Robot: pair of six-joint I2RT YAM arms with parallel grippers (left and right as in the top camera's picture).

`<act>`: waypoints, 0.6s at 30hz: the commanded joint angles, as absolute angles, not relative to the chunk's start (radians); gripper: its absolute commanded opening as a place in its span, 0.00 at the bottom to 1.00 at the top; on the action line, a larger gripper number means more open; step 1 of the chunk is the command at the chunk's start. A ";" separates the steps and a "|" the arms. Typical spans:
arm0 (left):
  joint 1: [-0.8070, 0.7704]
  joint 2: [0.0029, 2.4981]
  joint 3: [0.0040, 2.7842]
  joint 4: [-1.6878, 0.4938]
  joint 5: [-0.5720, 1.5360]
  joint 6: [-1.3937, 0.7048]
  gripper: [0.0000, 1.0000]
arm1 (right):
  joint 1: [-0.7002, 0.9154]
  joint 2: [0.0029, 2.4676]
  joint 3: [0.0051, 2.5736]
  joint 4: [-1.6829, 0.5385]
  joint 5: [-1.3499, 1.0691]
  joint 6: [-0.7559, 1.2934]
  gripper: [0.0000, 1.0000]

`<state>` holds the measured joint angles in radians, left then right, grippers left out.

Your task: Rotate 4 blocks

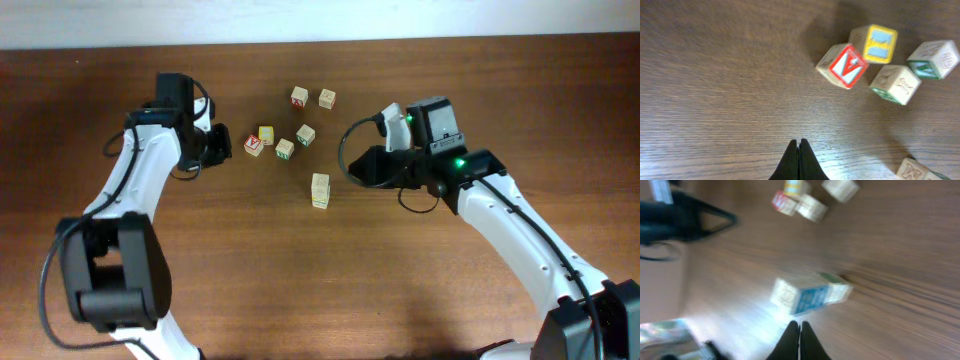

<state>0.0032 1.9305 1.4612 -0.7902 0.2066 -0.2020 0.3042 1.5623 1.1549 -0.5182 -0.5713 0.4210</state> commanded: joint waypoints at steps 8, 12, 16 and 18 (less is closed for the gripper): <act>0.008 1.738 1.477 -0.850 0.044 -0.081 0.80 | 0.233 1.531 1.255 -0.780 -0.214 0.108 0.40; 0.008 1.559 1.477 -0.851 0.021 -0.081 0.99 | 0.233 1.407 1.280 -0.832 -0.160 0.108 0.54; 0.008 1.470 1.476 -0.859 0.018 -0.081 0.99 | 0.233 1.184 1.280 -0.932 -0.089 0.109 0.75; 0.008 1.471 1.476 -0.859 0.018 -0.081 0.99 | 0.234 1.103 1.280 -0.946 -0.089 0.112 0.90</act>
